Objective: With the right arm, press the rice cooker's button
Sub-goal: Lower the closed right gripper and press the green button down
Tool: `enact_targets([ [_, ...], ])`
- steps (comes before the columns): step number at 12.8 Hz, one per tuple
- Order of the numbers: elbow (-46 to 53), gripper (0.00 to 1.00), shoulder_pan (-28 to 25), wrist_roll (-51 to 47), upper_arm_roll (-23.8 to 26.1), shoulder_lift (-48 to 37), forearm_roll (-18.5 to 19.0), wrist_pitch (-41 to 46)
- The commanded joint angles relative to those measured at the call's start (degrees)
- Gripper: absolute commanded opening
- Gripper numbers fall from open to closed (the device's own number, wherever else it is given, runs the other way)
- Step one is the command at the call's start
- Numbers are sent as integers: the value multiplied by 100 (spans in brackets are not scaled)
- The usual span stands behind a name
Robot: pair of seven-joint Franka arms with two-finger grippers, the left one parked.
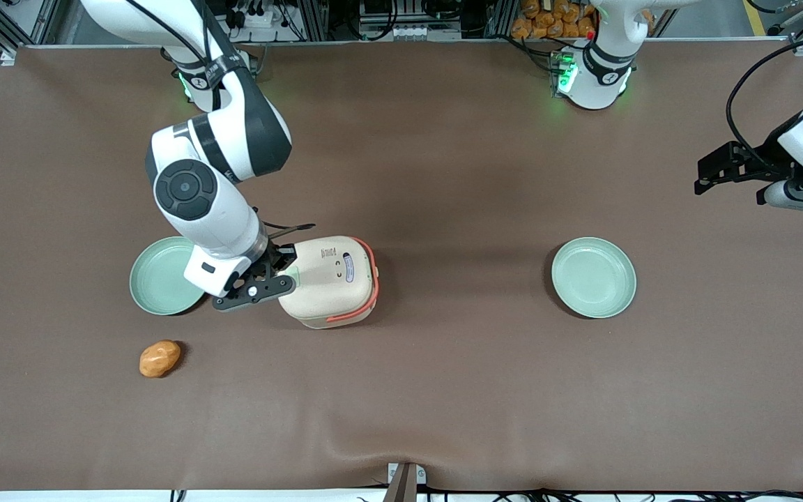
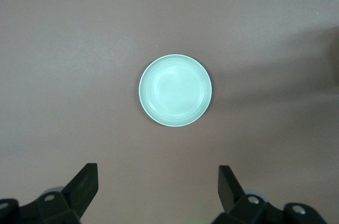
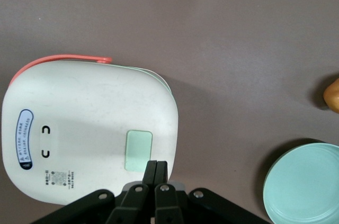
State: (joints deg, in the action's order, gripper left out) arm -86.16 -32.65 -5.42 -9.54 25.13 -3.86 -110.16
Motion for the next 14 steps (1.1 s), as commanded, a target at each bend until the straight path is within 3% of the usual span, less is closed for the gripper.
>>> enact_targets([
  [1, 143, 0, -162, -56, -56, 211, -115, -215],
  [14, -59, 0, -207, -232, -65, 353, -106, -243],
])
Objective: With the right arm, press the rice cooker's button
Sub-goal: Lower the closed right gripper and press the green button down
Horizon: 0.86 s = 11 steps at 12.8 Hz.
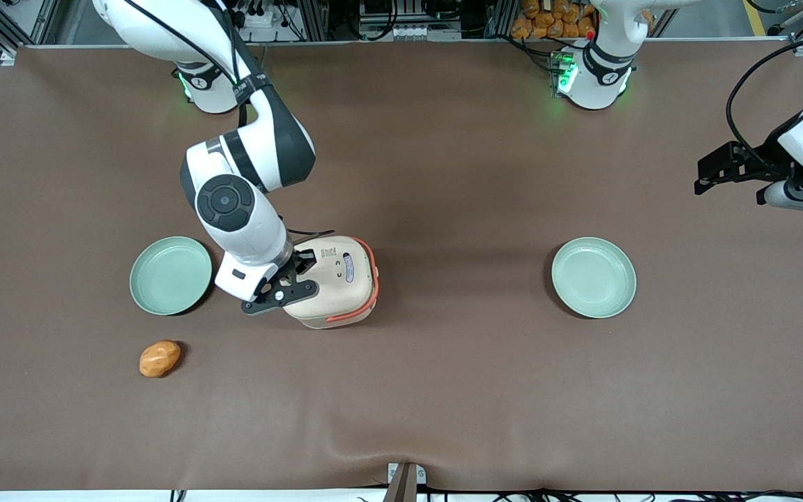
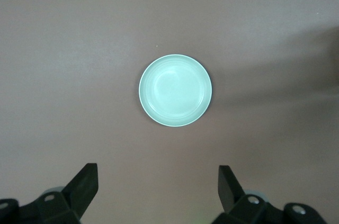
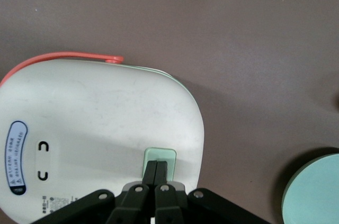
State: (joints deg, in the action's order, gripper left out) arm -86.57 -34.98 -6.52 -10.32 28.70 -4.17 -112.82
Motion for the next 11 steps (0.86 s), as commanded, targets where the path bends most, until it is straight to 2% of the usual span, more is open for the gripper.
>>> enact_targets([
  [1, -26, 0, 35, -148, 13, 4, -75, 23],
  [11, -272, 0, 35, -289, 13, 145, -84, -301],
])
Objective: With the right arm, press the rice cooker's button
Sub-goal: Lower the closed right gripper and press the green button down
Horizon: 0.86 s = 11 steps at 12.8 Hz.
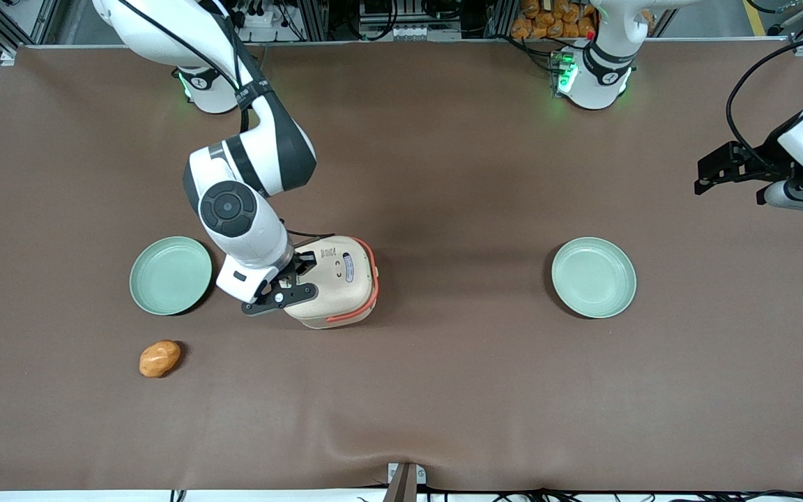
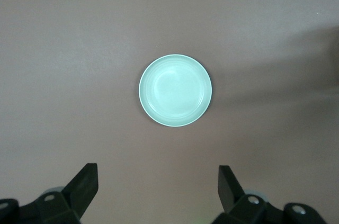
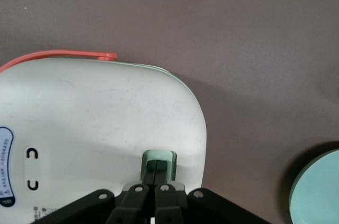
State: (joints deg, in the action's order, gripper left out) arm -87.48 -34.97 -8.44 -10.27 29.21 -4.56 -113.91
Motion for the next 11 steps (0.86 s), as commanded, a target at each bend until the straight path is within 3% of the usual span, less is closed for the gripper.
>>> enact_targets([
  [1, -173, 0, 43, -105, 8, 85, -45, -175],
  [5, -103, 0, 87, -105, 8, -275, -335, 44],
  [8, 300, 2, 105, -70, -45, -504, -318, 604],
  [11, 1117, 43, 280, -26, -272, -583, -274, 1922],
])
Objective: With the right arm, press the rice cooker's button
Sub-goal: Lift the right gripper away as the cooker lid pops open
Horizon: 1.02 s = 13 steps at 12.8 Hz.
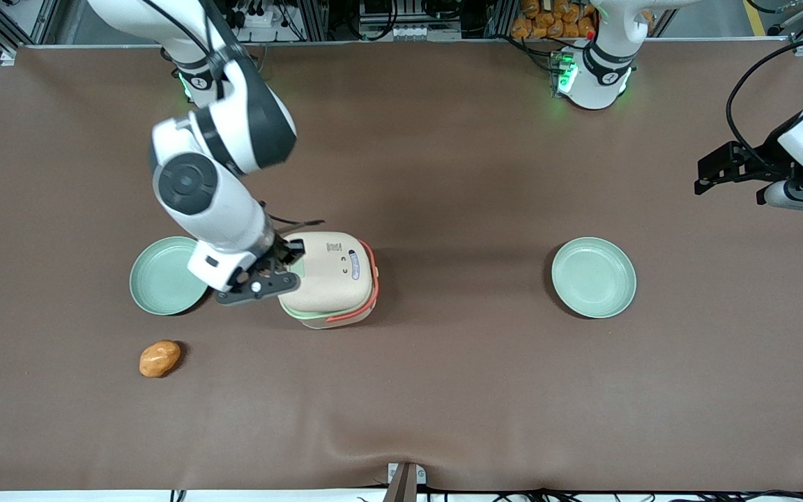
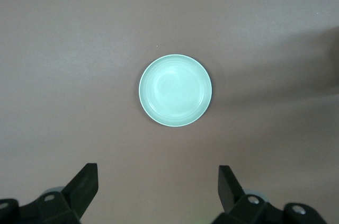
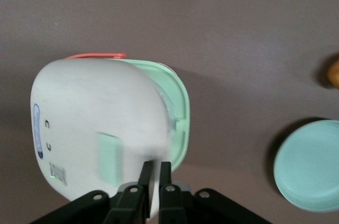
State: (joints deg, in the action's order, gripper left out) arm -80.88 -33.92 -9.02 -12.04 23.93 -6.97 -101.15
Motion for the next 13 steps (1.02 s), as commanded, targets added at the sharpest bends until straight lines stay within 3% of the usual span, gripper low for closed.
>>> enact_targets([
  [1, 607, 62, 236, 58, -184, -125, -15, 953],
  [2, 643, 96, 315, 67, -229, -309, 11, 1104],
  [3, 635, 100, 446, 93, -229, -511, 20, 1132],
  [9, 582, 100, 1474, 639, -264, -1285, 20, 2123],
  [13, 407, 100, 1818, 1032, -255, -1707, 187, 2328],
])
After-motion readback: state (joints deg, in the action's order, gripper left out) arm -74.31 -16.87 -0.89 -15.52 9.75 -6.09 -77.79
